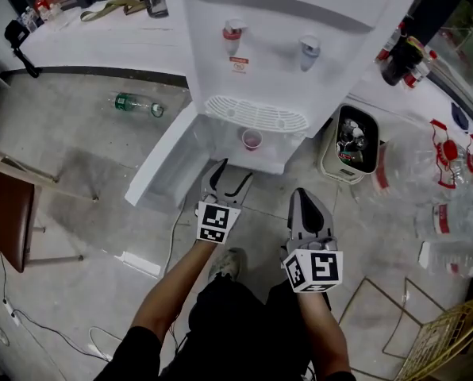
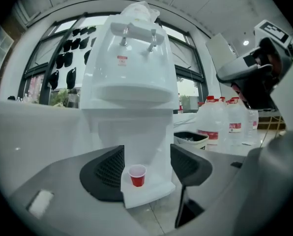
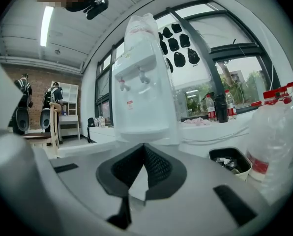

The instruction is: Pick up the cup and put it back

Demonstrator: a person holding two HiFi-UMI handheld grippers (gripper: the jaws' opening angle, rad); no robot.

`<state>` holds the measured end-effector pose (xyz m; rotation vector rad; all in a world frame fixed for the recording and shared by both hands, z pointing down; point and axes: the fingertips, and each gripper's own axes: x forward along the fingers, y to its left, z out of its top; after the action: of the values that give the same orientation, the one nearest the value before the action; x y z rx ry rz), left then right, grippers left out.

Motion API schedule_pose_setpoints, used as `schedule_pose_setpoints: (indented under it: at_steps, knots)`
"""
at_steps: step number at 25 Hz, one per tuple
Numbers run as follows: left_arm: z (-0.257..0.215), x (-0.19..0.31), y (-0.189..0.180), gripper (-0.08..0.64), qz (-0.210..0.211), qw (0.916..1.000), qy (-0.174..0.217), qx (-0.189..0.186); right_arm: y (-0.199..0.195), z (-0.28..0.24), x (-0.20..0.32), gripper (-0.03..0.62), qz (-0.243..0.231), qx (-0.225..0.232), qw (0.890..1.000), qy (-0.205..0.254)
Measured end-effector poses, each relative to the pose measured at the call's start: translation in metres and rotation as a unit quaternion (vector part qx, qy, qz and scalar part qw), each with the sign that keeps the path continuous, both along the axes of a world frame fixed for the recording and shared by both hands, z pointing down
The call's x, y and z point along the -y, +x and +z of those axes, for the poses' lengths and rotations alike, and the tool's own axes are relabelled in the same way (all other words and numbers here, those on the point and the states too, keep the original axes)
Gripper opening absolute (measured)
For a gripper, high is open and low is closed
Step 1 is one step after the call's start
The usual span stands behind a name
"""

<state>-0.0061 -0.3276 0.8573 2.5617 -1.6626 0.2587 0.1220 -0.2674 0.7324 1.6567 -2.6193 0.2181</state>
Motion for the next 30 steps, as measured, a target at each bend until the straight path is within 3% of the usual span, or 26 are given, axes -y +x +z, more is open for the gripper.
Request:
schedule_pose_setpoints:
  at_steps: [15,30]
  knots:
    - [0.124,0.097,0.023,0.316,0.007,0.9943,-0.104,0.025,0.011,0.070,0.064,-0.005,0.028,-0.006,0.998,-0.049]
    - [0.178,0.156,0.024,0.360,-0.021,0.9869,-0.157,0.031,0.025,0.092,0.079,-0.005,0.041,-0.004,0.997,-0.065]
